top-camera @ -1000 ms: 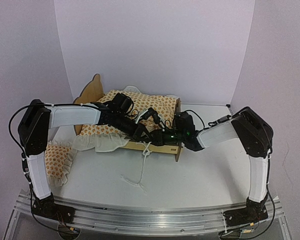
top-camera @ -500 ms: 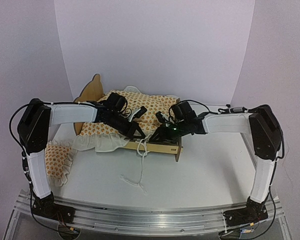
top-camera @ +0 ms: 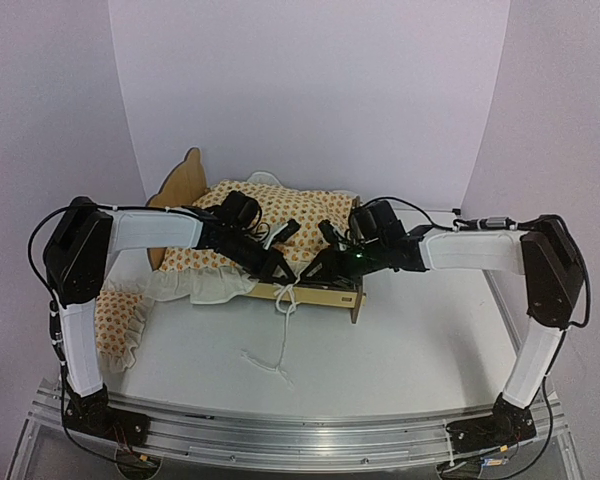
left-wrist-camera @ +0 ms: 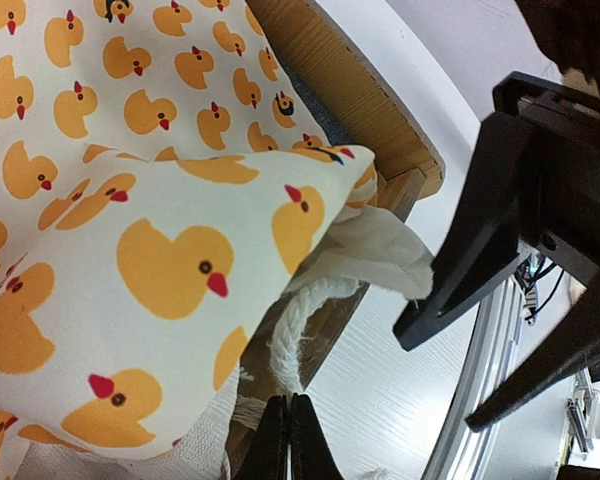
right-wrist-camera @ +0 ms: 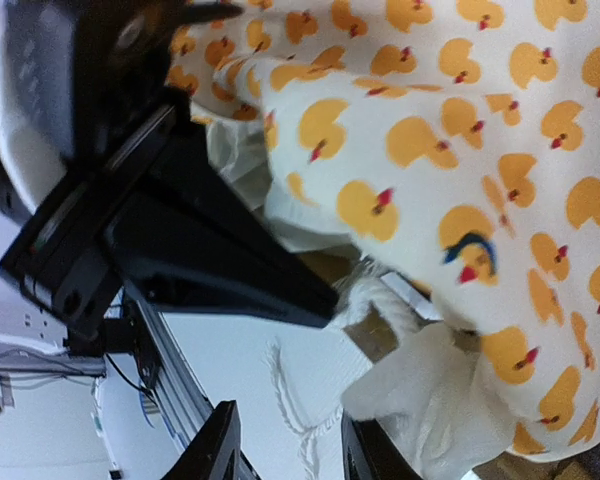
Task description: Set up the pet bed
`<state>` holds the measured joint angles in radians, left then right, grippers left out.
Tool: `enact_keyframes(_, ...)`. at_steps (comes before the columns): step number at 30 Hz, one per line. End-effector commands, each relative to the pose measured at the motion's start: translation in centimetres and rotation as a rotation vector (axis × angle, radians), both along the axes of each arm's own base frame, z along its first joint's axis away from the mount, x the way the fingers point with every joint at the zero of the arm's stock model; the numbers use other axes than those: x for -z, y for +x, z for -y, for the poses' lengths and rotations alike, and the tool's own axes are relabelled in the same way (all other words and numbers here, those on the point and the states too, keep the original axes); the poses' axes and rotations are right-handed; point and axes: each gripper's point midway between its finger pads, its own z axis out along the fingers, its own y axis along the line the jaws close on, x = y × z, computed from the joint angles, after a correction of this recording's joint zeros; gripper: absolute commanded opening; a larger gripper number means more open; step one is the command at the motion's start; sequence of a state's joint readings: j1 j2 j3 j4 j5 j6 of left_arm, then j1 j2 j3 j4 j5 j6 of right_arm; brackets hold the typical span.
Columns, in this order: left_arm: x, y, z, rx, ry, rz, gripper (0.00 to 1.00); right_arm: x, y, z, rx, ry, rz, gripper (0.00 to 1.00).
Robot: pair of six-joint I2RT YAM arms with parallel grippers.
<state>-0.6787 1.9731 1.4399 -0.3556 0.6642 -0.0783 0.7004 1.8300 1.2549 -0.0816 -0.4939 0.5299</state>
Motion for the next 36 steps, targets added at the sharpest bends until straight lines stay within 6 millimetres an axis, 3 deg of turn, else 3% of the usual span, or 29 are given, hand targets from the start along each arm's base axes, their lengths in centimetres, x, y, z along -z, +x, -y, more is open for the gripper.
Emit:
enact_keyframes(1, -2.0, 0.1, 1.3, 0.047, -0.051, 0.052, 0.0, -0.7, 5.1, 0.1, 0.257, 0.082, -0.12, 0.35)
enact_keyframes(6, -1.9, -0.2, 1.0, 0.049, -0.045, 0.059, 0.0, -0.4, 6.7, -0.1, 0.339, 0.07, -0.147, 0.38)
enact_keyframes(9, -2.1, -0.2, 1.1, 0.056, -0.054, 0.068, 0.0, 0.8, 6.4, 0.1, 0.34, 0.042, -0.177, 0.38)
enact_keyframes(15, -1.8, -0.1, 1.1, 0.064, -0.049, 0.08, 0.0, 2.2, 5.5, -2.2, 0.268, 0.042, -0.232, 0.36)
enact_keyframes(19, -1.7, 0.0, 1.2, 0.073, -0.049, 0.091, 0.0, 3.2, 5.2, -1.7, 0.258, -0.008, -0.21, 0.36)
enact_keyframes(22, -1.8, 0.0, 1.3, 0.122, -0.047, 0.142, 0.0, 4.5, 4.9, -1.7, 0.248, -0.037, -0.23, 0.18)
enact_keyframes(24, -2.2, 0.0, 1.4, 0.165, -0.044, 0.182, 0.01, 4.9, 4.8, -1.4, 0.251, -0.051, -0.226, 0.12)
enact_keyframes(28, -3.3, 0.0, 1.0, 0.247, -0.014, 0.291, 0.24, 5.8, 4.7, -0.6, 0.257, -0.091, -0.202, 0.08)
enact_keyframes(32, -5.9, 0.3, 0.6, 0.319, 0.014, 0.437, 0.37, 6.5, 4.9, -0.4, 0.251, -0.103, -0.208, 0.08)
enact_keyframes(36, -8.3, -1.0, 0.2, 0.438, -0.006, 0.521, 0.57, 6.7, 5.1, -0.5, 0.252, -0.112, -0.199, 0.08)
